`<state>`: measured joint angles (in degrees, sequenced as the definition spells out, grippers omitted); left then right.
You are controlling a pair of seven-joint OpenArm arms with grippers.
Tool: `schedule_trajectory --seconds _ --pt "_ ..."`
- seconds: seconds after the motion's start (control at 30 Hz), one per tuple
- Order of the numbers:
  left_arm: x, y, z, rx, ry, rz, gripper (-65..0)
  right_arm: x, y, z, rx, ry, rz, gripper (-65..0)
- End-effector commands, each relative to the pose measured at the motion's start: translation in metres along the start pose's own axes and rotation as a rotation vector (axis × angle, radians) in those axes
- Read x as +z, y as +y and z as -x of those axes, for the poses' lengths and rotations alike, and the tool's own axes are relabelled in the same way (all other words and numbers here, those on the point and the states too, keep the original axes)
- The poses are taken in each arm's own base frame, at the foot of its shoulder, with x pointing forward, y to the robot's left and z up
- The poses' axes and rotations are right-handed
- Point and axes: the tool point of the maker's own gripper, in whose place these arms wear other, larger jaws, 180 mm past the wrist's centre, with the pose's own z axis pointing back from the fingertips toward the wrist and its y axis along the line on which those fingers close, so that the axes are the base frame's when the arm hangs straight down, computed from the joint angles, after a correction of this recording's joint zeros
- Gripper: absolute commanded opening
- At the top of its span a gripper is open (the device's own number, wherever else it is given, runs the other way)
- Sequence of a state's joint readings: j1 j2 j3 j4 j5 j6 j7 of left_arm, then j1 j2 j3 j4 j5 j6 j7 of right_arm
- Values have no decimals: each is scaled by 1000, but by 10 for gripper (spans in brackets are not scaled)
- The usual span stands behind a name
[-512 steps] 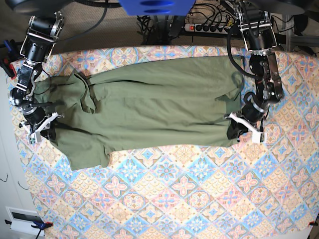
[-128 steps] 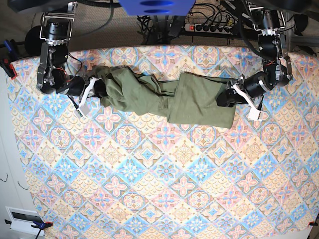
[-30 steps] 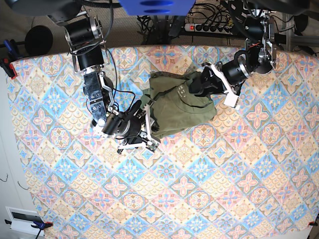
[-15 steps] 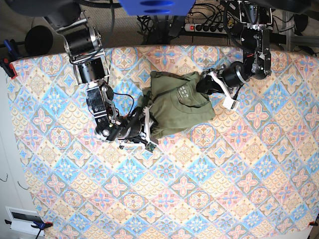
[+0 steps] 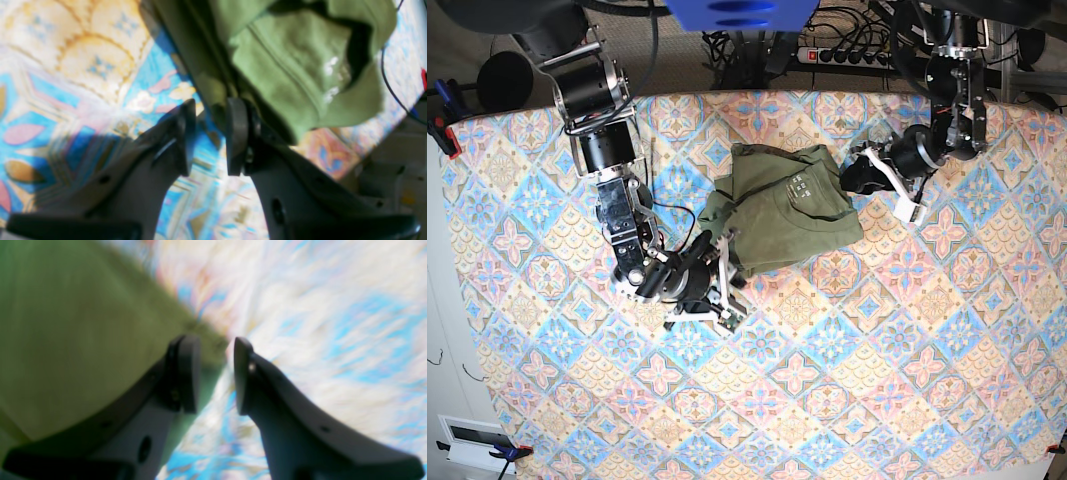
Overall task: Layout the t-shirt on the table in an organized manner, then fold the t-shirt properly
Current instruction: 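Press and tuck the folded bundle edges with both grippers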
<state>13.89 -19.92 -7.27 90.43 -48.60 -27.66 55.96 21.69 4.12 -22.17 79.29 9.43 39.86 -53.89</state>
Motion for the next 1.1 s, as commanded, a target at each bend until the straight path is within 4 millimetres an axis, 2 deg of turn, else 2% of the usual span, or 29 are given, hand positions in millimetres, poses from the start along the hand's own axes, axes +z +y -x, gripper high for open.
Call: schedule_trajectory --seconds 0.0,0.17,0.23,0.43,0.53,0.67,0.73,0.87,0.97,1.07 --pt "8 -9 -18 -33 -54 30 -501 10 -9 -28 27 -77 23 -485" --pt "25 -55 -29 -89 -108 135 -501 20 -9 -45 61 -126 43 -485" --pt "21 -78 -23 -115 -91 193 -501 18 -7 -47 64 -125 35 -485" --pt "-1 -118 -4 -128 -24 305 -501 -2 -4 -15 1 -40 -10 -493" --pt "-11 -115 8 -106 10 306 -502 -11 0 0 -30 1 -34 -528" --pt "-33 -102 21 -87 53 255 -502 -32 22 4 -68 35 -92 -602" --pt "-41 -98 29 -77 73 233 -505 -36 16 5 -38 65 -66 -611" --pt "-54 -86 36 -98 110 179 -552 -45 11 13 63 137 6 -610" --pt "-58 -75 33 -129 123 138 -560 -45 5 25 113 204 45 -611" --pt "-61 -64 35 -128 140 111 -562 -43 1 29 127 227 60 -611"
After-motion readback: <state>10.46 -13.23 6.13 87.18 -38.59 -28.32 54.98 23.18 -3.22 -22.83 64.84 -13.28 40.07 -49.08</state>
